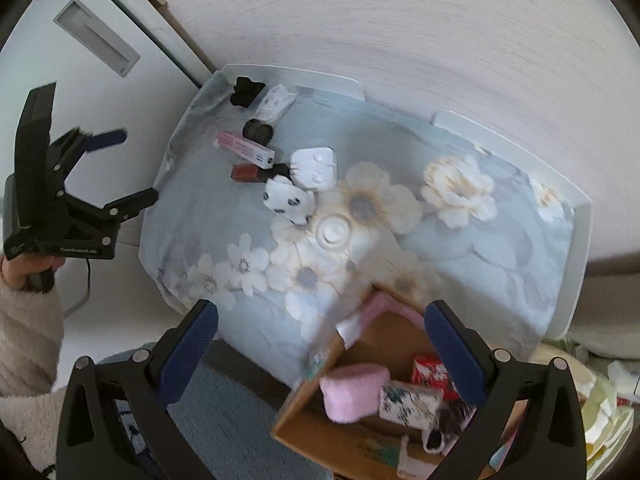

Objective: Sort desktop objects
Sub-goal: 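Move both tools back over the floral tray toward the pink box and sock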

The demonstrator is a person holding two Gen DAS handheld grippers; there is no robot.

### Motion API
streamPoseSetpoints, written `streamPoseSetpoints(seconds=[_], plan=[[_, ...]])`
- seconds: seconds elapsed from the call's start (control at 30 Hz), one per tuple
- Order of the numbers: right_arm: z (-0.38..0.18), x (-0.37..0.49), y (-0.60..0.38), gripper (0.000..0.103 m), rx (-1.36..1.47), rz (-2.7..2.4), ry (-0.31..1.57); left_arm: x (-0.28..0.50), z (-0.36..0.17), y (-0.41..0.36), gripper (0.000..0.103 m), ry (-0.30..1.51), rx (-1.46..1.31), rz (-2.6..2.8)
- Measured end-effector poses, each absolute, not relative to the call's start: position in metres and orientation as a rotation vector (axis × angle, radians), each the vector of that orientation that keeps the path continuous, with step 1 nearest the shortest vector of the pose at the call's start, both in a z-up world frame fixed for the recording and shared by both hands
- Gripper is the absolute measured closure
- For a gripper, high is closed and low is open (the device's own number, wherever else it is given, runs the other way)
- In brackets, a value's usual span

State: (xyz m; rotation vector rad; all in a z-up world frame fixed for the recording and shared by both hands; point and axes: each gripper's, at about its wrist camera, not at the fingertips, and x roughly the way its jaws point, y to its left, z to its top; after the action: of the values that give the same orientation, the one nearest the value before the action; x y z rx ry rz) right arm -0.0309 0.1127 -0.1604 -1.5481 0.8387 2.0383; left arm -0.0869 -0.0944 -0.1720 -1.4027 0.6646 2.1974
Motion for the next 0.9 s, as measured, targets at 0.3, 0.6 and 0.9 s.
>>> streamPoseSetpoints(seconds=[0.3,0.6,0.9], plan=[[-0.203,-0.093,0.125,0.0,-1.672,1.956,0.681,-0.146,-0.233,-0.089,0.008,0.822,-1.309,2.023],[-0.26,-0.141,0.135,0.0,-1.798,1.896,0.561,-0.179,-0.284,-0.089,0.017,0.785,-1.377,1.929],[-0.298,-0.166,0.135,0.003,-1.853,1.842,0.432,-0.178,-0.3,-0.079,0.046,0.775,-1.413,1.864]])
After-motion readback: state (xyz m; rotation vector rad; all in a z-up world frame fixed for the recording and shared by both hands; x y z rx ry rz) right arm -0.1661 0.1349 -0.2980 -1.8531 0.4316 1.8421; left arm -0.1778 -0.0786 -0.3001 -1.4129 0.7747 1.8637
